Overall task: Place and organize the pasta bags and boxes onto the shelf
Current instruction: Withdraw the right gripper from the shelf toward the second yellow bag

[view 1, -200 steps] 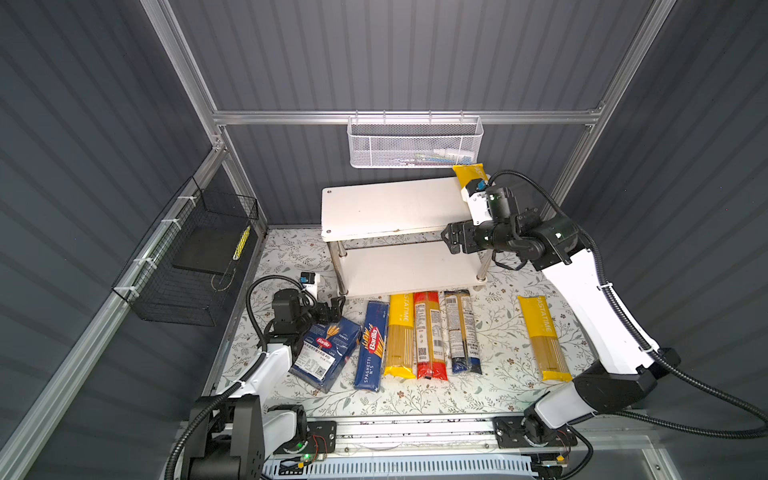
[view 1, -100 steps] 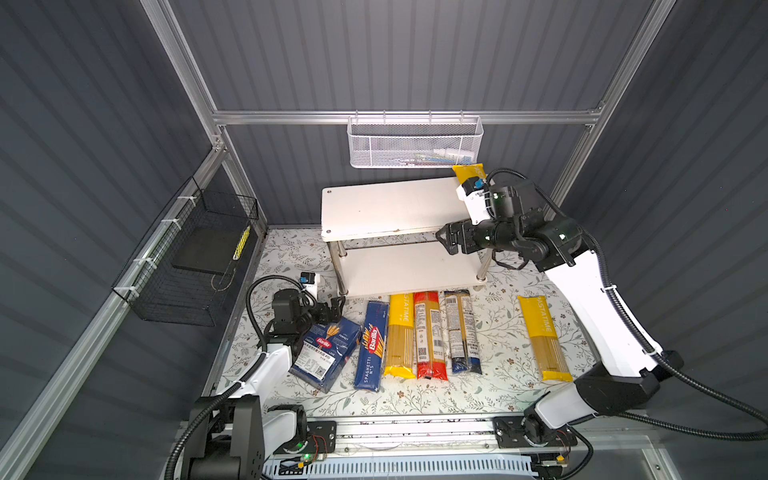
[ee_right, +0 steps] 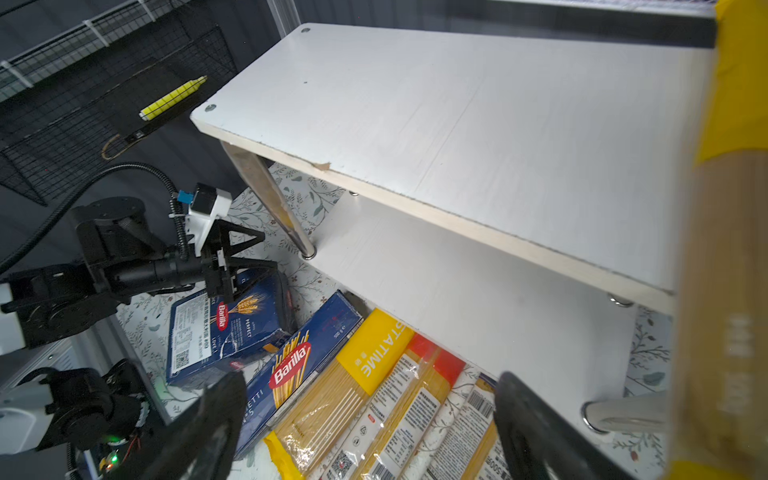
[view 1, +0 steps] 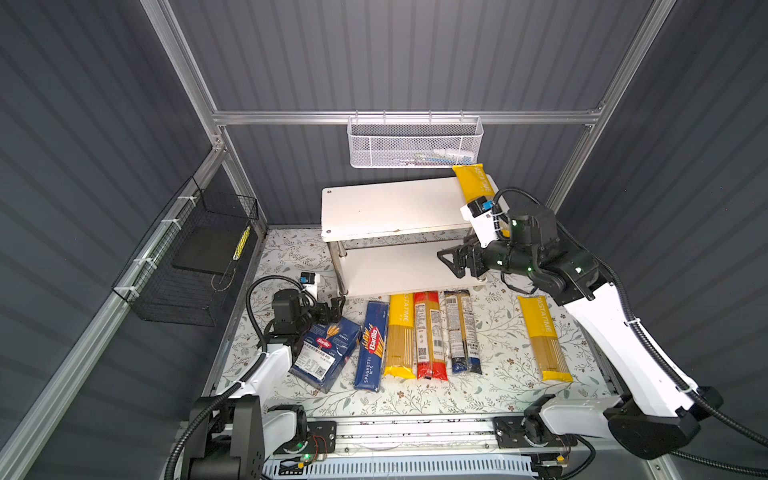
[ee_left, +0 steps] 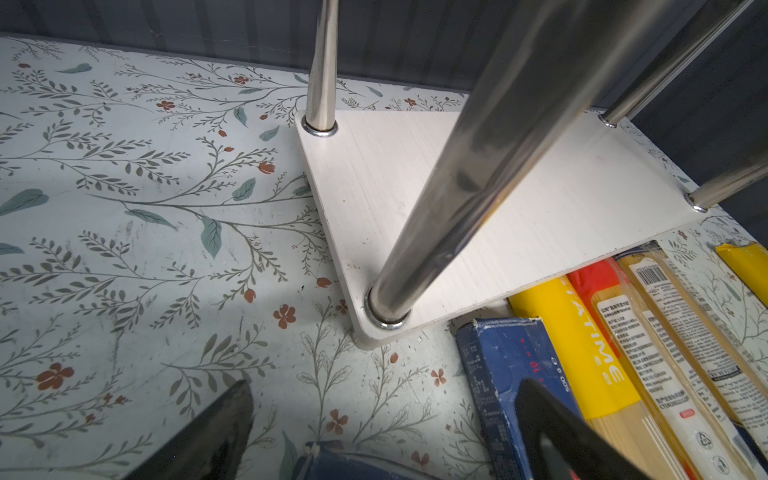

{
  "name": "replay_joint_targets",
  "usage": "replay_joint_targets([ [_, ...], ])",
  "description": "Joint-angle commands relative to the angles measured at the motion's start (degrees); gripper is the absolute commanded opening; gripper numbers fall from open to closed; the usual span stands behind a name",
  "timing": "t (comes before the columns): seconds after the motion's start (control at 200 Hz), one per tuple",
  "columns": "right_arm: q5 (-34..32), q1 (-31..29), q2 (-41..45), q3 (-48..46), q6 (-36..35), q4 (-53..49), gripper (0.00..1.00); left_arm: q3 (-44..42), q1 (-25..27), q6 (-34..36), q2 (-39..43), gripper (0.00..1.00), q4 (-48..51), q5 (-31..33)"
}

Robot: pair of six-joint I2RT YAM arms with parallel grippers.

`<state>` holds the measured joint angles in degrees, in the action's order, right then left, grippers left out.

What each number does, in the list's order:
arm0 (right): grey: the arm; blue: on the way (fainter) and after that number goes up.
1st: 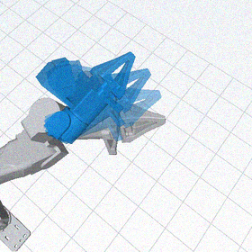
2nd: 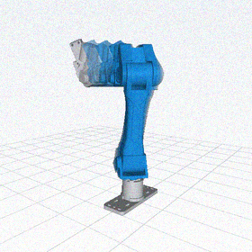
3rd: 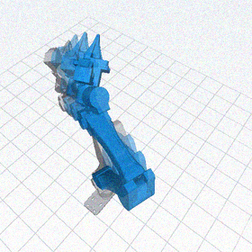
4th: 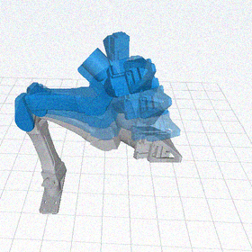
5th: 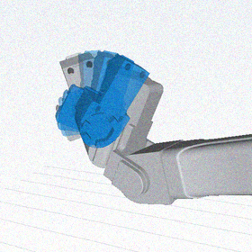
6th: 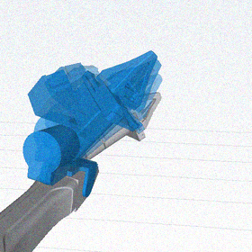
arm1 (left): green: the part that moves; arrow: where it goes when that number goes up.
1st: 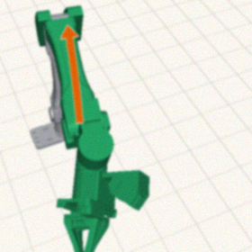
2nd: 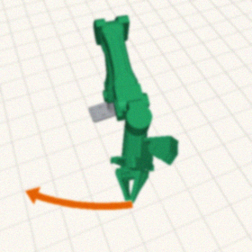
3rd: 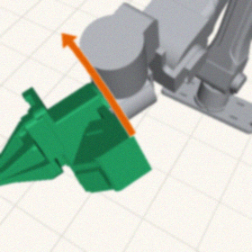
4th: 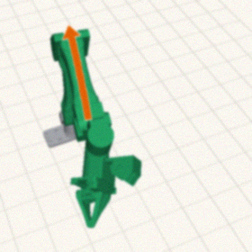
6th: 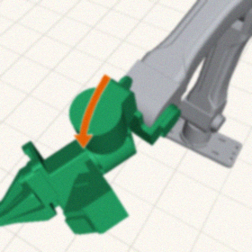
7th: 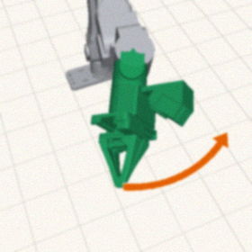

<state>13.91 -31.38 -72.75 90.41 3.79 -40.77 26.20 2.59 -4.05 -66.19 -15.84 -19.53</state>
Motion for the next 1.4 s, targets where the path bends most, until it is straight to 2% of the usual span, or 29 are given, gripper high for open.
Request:
replay_joint_targets([
  [0.0, 4.7, -0.9, 3.3, -5.0, -1.4, 4.8, 0.96, -0.1, 0.3, 0.6, 0.8, 0.99, 0.6, -0.1],
  [0.06, 8.5, -1.4, 4.5, -7.7, -1.4, 5.6, 0.97, -0.2, 0.3, 0.6, 0.8, 0.99, 0.6, -0.1],
  [0.175, 9.0, -2.6, 6.5, -12.6, -0.6, 6.1, 0.99, -0.2, 0.3, 0.6, 1.0, 0.99, 0.5, -0.2],
  [0.37, -2.8, -2.8, 8.2, -23.0, 2.8, 5.1, 0.99, -0.2, 0.3, 0.6, 0.9, 0.99, 0.6, -0.2],
  [0.61, -9.2, -2.8, 10.3, -33.2, 9.5, 6.3, 0.99, -0.2, 0.3, 0.6, 0.8, 0.99, 0.6, -0.1],
  [0.77, -15.8, -2.3, 11.4, -37.7, 13.6, 6.1, 0.99, -0.1, 0.3, 0.6, 0.6, 0.99, 0.6, -0.2],
  [0.88, -17.7, -1.7, 11.2, -40.2, 16.8, 6.5, 0.99, -0.2, 0.3, 0.6, 0.7, 0.99, 0.6, -0.2],
  [1.061, -21.3, 1.8, 9.8, -41.7, 21.3, 5.5, 0.99, -0.3, 0.3, 0.6, 0.9, 0.99, 0.5, -0.1],
  [1.276, -19.5, 9.9, 5.5, -41.3, 25.5, 2.5, 0.99, -0.1, 0.3, 0.6, 0.6, 0.99, 0.6, -0.2],
  [1.396, -21.0, 13.2, 4.9, -41.6, 26.3, 2.3, 0.99, -0.2, 0.3, 0.6, 0.7, 0.99, 0.5, -0.3],
])
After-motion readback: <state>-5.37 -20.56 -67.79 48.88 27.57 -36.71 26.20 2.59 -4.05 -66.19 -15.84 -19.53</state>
